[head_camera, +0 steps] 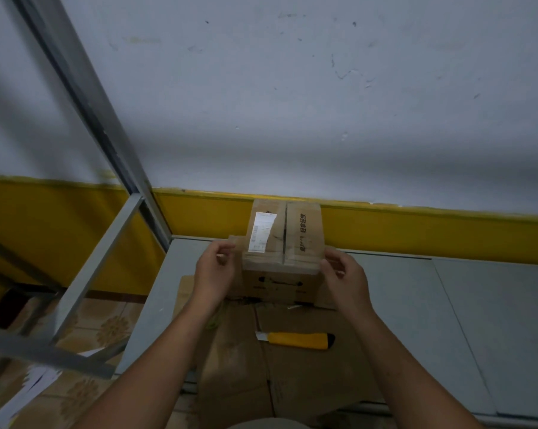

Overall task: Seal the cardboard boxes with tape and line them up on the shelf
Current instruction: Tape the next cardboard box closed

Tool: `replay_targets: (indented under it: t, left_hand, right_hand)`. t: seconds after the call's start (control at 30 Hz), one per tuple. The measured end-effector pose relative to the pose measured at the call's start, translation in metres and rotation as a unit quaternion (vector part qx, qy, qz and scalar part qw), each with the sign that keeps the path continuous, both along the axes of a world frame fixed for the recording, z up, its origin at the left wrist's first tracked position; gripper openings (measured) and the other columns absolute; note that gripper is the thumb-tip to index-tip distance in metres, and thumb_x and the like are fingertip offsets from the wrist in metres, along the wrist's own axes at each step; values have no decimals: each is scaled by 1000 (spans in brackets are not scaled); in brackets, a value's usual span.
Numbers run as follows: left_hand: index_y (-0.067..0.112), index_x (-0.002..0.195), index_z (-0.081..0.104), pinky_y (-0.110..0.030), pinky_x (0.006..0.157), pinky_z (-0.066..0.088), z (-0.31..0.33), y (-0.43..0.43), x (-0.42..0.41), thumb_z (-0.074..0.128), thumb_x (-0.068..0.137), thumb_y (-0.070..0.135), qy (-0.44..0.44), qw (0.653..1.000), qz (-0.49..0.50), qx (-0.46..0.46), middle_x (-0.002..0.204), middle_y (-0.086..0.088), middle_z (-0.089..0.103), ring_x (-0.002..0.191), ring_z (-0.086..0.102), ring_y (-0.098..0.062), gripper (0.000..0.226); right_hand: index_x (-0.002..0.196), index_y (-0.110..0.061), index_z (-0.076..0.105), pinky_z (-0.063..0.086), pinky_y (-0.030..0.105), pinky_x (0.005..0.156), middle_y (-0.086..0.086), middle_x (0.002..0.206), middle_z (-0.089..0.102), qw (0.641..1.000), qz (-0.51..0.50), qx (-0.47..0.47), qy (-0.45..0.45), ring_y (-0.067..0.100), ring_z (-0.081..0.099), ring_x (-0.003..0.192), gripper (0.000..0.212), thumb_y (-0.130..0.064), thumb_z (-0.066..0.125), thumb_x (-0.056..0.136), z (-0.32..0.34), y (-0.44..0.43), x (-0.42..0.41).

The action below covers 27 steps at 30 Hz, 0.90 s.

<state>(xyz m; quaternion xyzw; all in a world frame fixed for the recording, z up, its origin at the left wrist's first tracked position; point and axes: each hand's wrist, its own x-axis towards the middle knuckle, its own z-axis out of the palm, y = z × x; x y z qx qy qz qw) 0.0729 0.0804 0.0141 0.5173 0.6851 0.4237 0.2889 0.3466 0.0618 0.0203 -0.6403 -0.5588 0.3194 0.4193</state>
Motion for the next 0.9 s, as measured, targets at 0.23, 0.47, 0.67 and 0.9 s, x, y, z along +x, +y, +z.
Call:
replay_targets:
  t: [0.23,0.47,0.67,0.9]
  left_hand:
    - [25,113,78,-33,88,53,22,19,9,72,98,35,260,912,-285,138,110,13,69,105,55,-6,19]
    - [19,123,77,-40,80,59,3,24,-4,74,98,23,325,854,-360,190,120,-2,70,108,63,-21,26]
    - [27,137,70,-29,106,50,-6,19,-28,85,86,10,252,875,-383,154,140,2,65,126,57,-7,56]
    - [25,133,73,-22,113,44,-6,17,-28,71,98,5,220,891,-366,153,140,8,65,130,56,-3,41]
  right_hand:
    - [107,-29,78,48,29,92,-13,110,54,966,139,86,-200,10,44,113,27,-43,78,85,1,30,-1]
    - [118,-20,77,55,44,85,-1,115,69,916,170,225,-284,26,56,109,31,-39,64,97,-28,25,9]
    - [124,-20,75,53,36,93,-2,121,71,917,193,229,-263,23,57,112,31,-32,63,98,-35,26,16]
    - [138,-17,66,29,17,119,-5,143,62,929,230,183,-223,14,47,138,49,4,62,94,-33,18,29]
